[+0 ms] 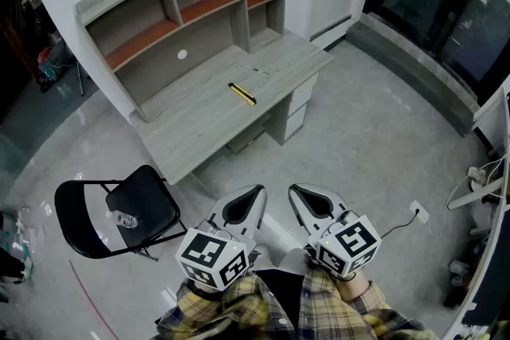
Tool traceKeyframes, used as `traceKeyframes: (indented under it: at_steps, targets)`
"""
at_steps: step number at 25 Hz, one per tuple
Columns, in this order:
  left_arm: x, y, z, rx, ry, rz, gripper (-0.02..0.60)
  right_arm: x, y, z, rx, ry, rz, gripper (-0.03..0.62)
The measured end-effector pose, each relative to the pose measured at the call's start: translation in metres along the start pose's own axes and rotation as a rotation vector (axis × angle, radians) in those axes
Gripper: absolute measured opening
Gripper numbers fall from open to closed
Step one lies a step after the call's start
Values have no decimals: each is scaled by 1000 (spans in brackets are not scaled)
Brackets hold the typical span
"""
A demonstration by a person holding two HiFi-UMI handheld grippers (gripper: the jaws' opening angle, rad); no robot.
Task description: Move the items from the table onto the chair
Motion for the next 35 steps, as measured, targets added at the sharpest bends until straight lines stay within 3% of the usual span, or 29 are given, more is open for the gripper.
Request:
traceKeyframes:
  at_steps: [14, 24, 35]
  targets:
    - [-1, 29, 13, 12, 7, 29, 5, -7, 14, -24, 6, 26, 1, 17]
    - [-20, 37, 19, 6, 52, 72, 5, -32, 19, -14, -44, 84, -48, 17]
    - [-19, 71, 2, 100, 56, 92, 5, -40, -6, -48, 17, 128, -71, 17]
Point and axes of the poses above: the fingertips, and each gripper's own axes: z backward along the fingers, y to its left, x out of its top, the point moved 1 cm from there along z, backward along the fingers, and after that the axes turned 12 degrees about -y, right-handed, at the moved point
